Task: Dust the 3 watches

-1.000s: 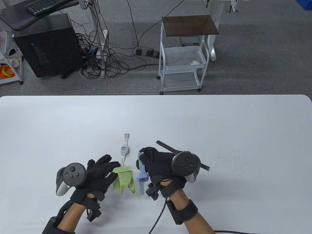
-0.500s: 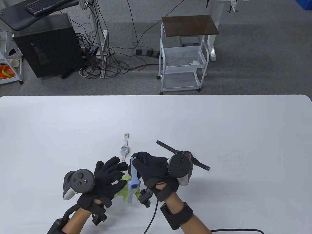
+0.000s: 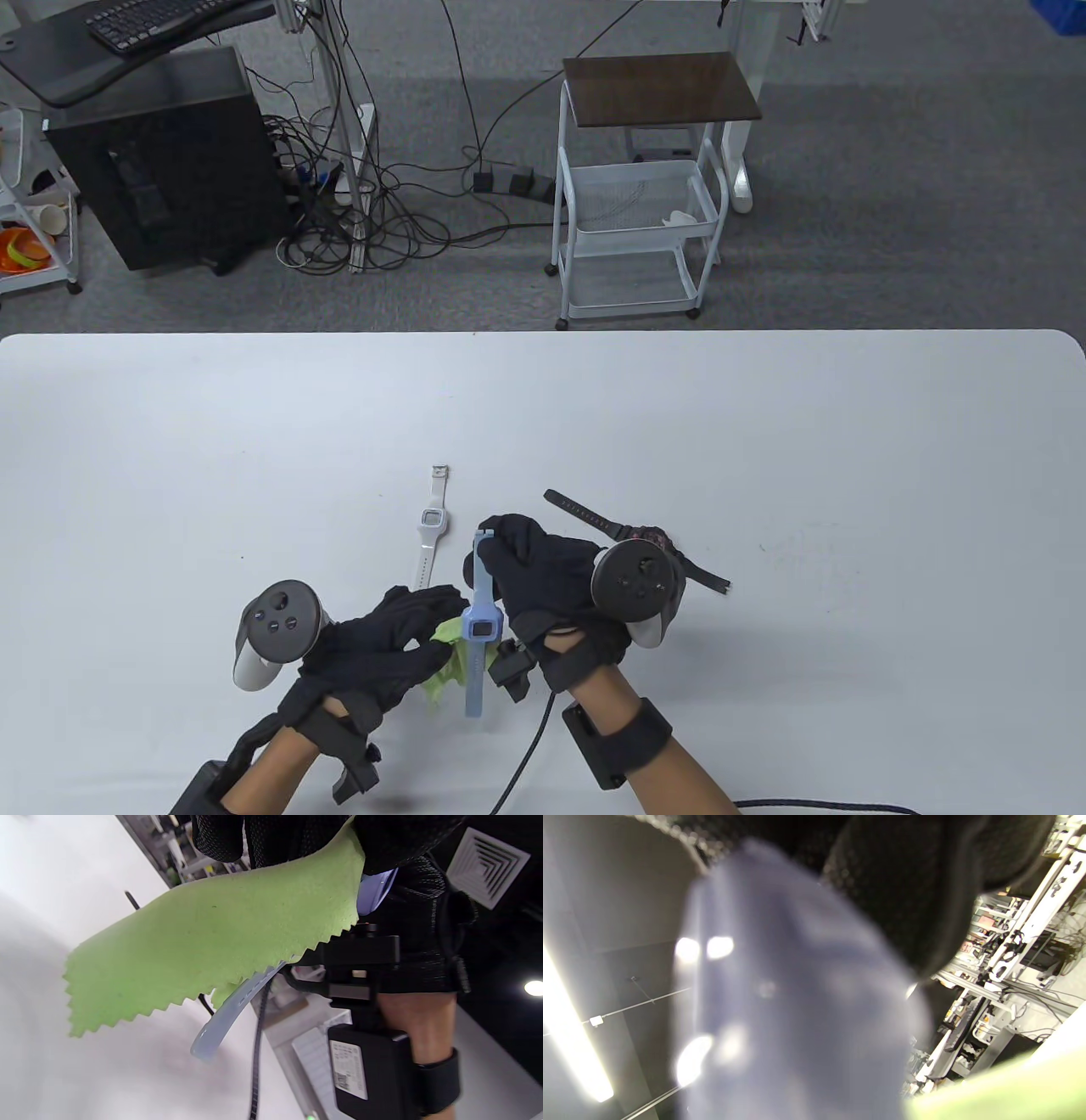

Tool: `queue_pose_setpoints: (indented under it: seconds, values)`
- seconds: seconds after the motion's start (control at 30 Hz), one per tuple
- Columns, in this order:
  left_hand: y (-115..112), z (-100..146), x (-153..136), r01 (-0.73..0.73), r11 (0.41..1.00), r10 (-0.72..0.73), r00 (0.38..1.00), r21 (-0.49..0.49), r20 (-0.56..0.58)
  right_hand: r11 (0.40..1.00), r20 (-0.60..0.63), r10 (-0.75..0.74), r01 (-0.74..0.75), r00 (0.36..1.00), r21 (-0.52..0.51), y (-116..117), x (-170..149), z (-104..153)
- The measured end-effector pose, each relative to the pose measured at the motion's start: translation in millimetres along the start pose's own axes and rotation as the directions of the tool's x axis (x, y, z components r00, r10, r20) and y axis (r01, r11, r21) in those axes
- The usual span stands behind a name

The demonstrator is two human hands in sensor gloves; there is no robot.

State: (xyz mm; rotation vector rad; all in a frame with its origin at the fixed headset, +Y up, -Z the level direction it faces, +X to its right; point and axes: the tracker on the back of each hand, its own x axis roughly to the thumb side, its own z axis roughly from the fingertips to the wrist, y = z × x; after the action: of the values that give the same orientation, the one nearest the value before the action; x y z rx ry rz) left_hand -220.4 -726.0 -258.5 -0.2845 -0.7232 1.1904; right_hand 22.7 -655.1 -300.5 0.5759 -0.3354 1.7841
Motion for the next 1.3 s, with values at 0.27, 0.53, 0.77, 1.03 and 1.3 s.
queue_pose_setpoints:
  seconds: [0.27,0.53,0.77,1.03,1.3]
  values:
    - [-7,-6,-17,-0.322,0.932,0.327,0.945,-0.165,-0.001,0.999,-0.008,-0.025,0.025,1.0,-0.025,-4,-2,0]
    - [-8,-5,-20,-0.296,0.951,0.294,0.955,-0.088,-0.039,0.999,-0.005,-0.029,0.029,1.0,-0.037,-3,-2,1]
    - [-20,-6,-18,-0.293,0.954,0.29,0.955,-0.056,-0.057,0.998,0.001,-0.022,0.022,1.0,-0.059,-1,-3,3]
    - [-28,-7,-17,-0.348,0.936,0.343,0.936,-0.058,-0.079,0.997,0.039,-0.003,0.006,0.999,-0.083,4,1,6]
    - [-28,-7,-15,-0.322,0.946,0.322,0.946,-0.032,-0.029,0.994,0.008,-0.105,0.105,0.994,-0.044,10,-2,7]
